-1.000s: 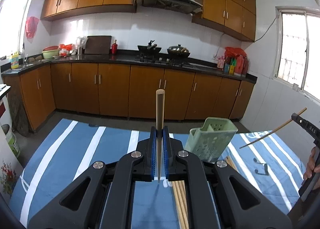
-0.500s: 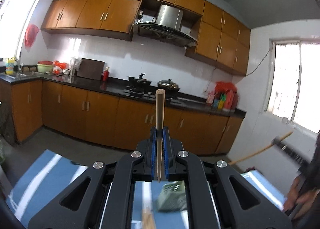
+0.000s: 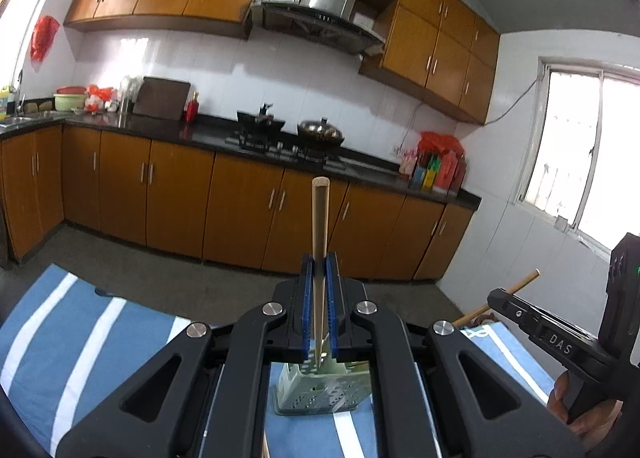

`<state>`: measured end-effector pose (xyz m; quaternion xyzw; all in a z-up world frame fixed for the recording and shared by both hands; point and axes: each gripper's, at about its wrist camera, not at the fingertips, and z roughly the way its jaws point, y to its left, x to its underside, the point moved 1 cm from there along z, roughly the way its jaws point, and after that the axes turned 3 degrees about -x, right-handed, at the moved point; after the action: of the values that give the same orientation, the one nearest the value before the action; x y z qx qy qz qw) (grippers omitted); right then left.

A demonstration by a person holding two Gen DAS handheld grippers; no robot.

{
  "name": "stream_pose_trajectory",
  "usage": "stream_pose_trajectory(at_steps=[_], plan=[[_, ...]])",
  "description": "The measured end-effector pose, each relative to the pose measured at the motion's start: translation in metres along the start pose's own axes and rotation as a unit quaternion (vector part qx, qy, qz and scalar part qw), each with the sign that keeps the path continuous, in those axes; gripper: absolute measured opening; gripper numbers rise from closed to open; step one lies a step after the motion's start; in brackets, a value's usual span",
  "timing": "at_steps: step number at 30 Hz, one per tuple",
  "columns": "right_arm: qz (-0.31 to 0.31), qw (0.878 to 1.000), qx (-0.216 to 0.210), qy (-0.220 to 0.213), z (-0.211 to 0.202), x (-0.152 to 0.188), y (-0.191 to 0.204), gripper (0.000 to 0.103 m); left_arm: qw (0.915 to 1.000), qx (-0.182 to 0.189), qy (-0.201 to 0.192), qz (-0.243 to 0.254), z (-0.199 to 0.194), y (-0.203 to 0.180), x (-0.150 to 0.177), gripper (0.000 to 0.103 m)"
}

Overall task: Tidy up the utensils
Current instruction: 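Lower both chopsticks into the green holder and open both tools, then withdraw both open tools from the holder back over the chopsticks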

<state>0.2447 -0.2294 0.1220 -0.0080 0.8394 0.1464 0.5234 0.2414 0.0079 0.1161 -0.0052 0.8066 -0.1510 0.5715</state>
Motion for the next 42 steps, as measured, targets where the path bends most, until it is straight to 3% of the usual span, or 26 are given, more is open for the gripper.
stream_pose_trajectory(at_steps=[8,9,11,13,14,16,17,18,26,29,36,42], plan=[[0.008,1.0,-0.003,0.028,0.027,0.014,-0.002,0.011,0.9991,-0.006,0.043,0.0,0.024,0.004,0.022,0.007],[0.01,1.0,-0.003,0.026,0.028,0.014,-0.001,0.014,0.9989,-0.005,0.046,0.0,0.026,0.005,0.022,0.007],[0.013,1.0,-0.004,0.021,0.027,0.012,0.0,0.032,0.9986,-0.005,0.053,-0.001,0.028,0.003,0.023,0.007],[0.014,1.0,-0.004,0.013,0.025,0.008,0.001,0.035,0.9985,-0.003,0.055,0.002,0.028,0.001,0.021,0.008],[0.014,1.0,-0.004,0.009,0.022,0.007,0.001,0.035,0.9985,-0.002,0.055,0.004,0.028,0.0,0.021,0.011],[0.021,1.0,-0.004,0.0,0.014,0.004,-0.001,0.038,0.9987,-0.004,0.051,0.005,0.025,0.0,0.019,0.031],[0.024,1.0,-0.004,-0.004,0.009,0.002,-0.004,0.04,0.9989,-0.005,0.047,0.003,0.023,-0.001,0.018,0.048],[0.027,1.0,-0.004,-0.011,0.003,0.001,-0.006,0.041,0.9992,-0.004,0.04,0.001,0.02,-0.001,0.017,0.054],[0.036,0.996,0.018,-0.078,-0.068,-0.003,-0.024,0.056,0.9995,-0.002,0.013,-0.027,-0.008,0.013,0.009,0.063],[0.047,0.995,0.036,-0.086,-0.09,0.003,-0.038,0.057,0.9989,-0.004,-0.002,-0.047,-0.023,0.023,0.007,0.064],[0.085,0.989,0.099,-0.062,-0.12,0.049,-0.082,0.06,0.9978,-0.037,-0.018,-0.051,-0.056,0.048,0.017,0.069],[0.117,0.982,0.15,0.004,-0.107,0.118,-0.11,0.061,0.9918,-0.119,0.031,-0.036,-0.067,0.083,0.061,0.07]])
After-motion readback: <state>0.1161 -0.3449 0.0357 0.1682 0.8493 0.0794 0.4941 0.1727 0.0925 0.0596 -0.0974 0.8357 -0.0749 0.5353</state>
